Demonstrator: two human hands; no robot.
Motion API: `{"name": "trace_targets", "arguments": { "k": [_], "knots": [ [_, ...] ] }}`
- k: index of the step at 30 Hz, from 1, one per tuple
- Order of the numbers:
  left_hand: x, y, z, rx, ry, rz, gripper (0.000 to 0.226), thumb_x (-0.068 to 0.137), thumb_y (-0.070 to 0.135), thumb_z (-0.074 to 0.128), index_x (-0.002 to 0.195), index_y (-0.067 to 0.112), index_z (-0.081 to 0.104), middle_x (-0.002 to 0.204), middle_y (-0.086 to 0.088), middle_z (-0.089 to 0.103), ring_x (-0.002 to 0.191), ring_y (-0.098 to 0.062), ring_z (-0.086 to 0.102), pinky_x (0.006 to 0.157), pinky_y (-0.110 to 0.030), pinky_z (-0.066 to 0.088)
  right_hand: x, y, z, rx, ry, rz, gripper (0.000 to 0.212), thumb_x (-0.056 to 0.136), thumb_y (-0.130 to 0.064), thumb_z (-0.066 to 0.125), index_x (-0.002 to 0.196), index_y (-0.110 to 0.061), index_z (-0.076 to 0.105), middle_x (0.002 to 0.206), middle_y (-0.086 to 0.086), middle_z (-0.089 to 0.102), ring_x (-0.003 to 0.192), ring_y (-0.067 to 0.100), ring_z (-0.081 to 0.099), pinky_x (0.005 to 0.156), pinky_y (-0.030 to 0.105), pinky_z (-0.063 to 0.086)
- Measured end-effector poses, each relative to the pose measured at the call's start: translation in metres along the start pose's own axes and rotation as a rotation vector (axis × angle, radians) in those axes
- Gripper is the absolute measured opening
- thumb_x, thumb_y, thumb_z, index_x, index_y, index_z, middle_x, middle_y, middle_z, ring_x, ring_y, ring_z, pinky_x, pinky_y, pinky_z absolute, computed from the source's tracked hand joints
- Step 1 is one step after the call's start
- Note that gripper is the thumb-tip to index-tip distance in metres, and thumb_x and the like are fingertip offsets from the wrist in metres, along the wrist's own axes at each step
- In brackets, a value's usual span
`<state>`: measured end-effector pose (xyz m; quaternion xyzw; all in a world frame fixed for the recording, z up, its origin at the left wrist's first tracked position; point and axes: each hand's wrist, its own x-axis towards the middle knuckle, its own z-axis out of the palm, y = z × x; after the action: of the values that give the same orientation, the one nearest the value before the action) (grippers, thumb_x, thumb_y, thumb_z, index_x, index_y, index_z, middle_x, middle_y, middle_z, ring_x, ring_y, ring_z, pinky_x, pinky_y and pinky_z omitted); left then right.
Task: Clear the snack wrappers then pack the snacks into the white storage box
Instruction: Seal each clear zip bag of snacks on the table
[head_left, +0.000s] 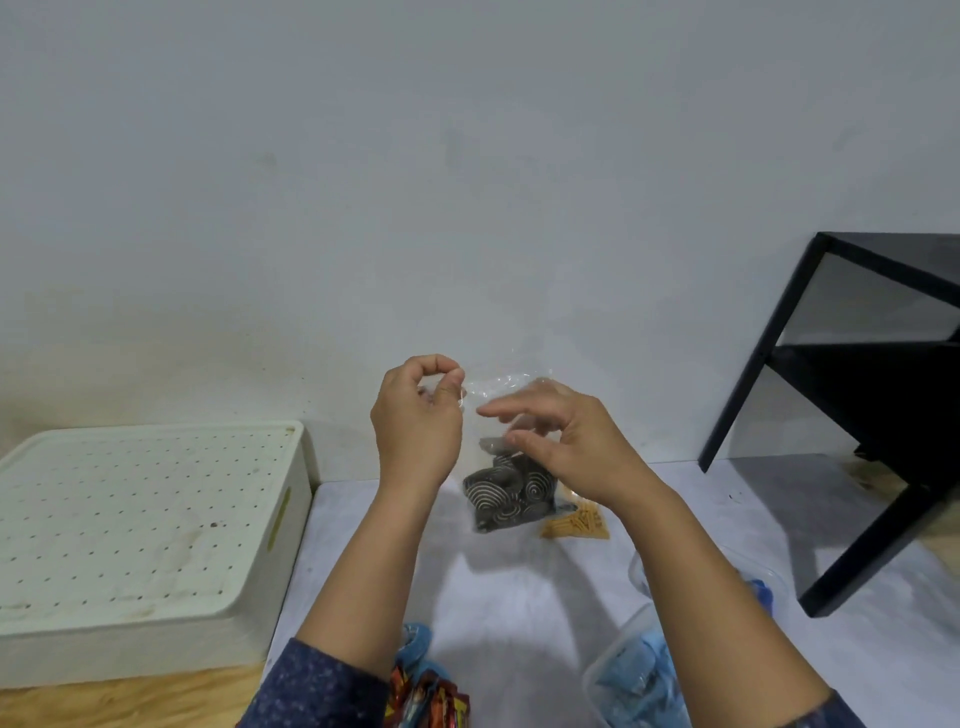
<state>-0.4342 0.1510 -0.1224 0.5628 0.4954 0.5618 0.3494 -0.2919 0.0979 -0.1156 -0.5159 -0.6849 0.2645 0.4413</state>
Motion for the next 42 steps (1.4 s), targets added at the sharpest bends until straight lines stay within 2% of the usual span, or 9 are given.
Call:
{"name": "trace_targets", "arguments": {
  "k": [3,9,13,19,27,30,32,36,42],
  "knots": [
    [0.001,0.003,-0.005,-0.082,-0.126,0.023,0.021,0.088,0.019,0.062,0.080,0.037,0.057,0.094,0.012,0.065,0.069,0.001,0.066,0.076,-0.025,0.050,0.004,0.003,0.000,0.089,0.095,0.068,0.022,0.078,0.007,0.067,0.087,-0.012,0.074,0.083,0.002,0.065,0.065,-0.004,0.062,0.065,0.005,0.045],
    [-0.001,-0.015,-0.015,-0.005,-0.559,0.198,0.047,0.081,0.003,0.067,0.096,0.047,0.056,0.114,0.010,0.056,0.094,-0.002,0.067,0.075,-0.018,0.053,0.005,0.021,0.004,0.182,0.321,0.183,0.023,0.073,-0.002,0.076,0.074,-0.025,0.071,0.065,-0.013,0.068,0.056,0.001,0.056,0.057,0.013,0.046],
    [0.005,-0.049,-0.006,0.153,-0.491,0.265,0.039,0.078,-0.003,0.067,0.094,0.033,0.065,0.106,0.008,0.055,0.083,-0.003,0.066,0.068,-0.006,0.045,0.006,0.043,0.018,0.099,0.298,0.222,0.025,0.075,-0.003,0.075,0.076,-0.027,0.069,0.066,-0.015,0.066,0.060,0.006,0.055,0.064,0.018,0.047],
    [0.009,-0.106,0.026,0.312,-0.484,0.156,0.042,0.078,-0.004,0.068,0.106,0.026,0.063,0.106,0.004,0.044,0.076,0.001,0.058,0.072,0.004,0.040,0.015,0.100,0.025,-0.064,0.143,0.340,0.019,0.081,-0.001,0.067,0.084,-0.020,0.067,0.078,-0.012,0.062,0.066,-0.007,0.054,0.063,0.001,0.041],
    [0.017,-0.175,0.076,0.439,-0.468,0.016,0.038,0.074,0.007,0.078,0.109,0.015,0.065,0.105,-0.003,0.041,0.078,-0.018,0.059,0.069,0.000,0.041,0.037,0.190,0.031,-0.164,-0.032,0.459,0.019,0.083,-0.002,0.062,0.093,-0.015,0.071,0.072,-0.010,0.060,0.070,0.011,0.055,0.062,0.009,0.041],
    [0.021,-0.195,0.091,0.481,-0.458,0.020,0.039,0.074,0.014,0.079,0.110,0.012,0.065,0.106,-0.008,0.045,0.071,-0.014,0.060,0.067,-0.001,0.044,0.044,0.215,0.033,-0.220,-0.101,0.440,0.020,0.084,-0.003,0.058,0.097,-0.012,0.072,0.085,-0.001,0.071,0.083,0.016,0.066,0.080,0.019,0.051],
    [0.022,-0.205,0.099,0.526,-0.451,0.025,0.038,0.075,0.006,0.077,0.110,0.011,0.064,0.104,-0.009,0.044,0.072,-0.017,0.060,0.065,-0.006,0.046,0.047,0.226,0.034,-0.259,-0.137,0.438,0.022,0.085,-0.004,0.056,0.098,-0.012,0.072,0.099,0.006,0.073,0.096,0.024,0.067,0.090,0.033,0.050],
    [0.025,-0.220,0.116,0.610,-0.464,-0.019,0.052,0.074,-0.022,0.056,0.114,0.011,0.061,0.107,-0.006,0.037,0.083,-0.022,0.057,0.060,-0.001,0.041,0.053,0.246,0.031,-0.273,-0.162,0.446,0.026,0.088,-0.005,0.053,0.105,-0.015,0.071,0.105,0.003,0.072,0.098,0.019,0.065,0.084,0.022,0.045],
    [0.030,-0.207,0.119,0.683,-0.522,-0.169,0.058,0.081,-0.014,0.054,0.127,0.020,0.051,0.133,-0.009,0.033,0.102,-0.025,0.056,0.086,-0.033,0.053,0.062,0.260,0.026,-0.321,-0.194,0.435,0.038,0.087,0.002,0.044,0.110,-0.016,0.068,0.115,0.011,0.061,0.104,0.024,0.061,0.087,0.019,0.043]
  ]
}}
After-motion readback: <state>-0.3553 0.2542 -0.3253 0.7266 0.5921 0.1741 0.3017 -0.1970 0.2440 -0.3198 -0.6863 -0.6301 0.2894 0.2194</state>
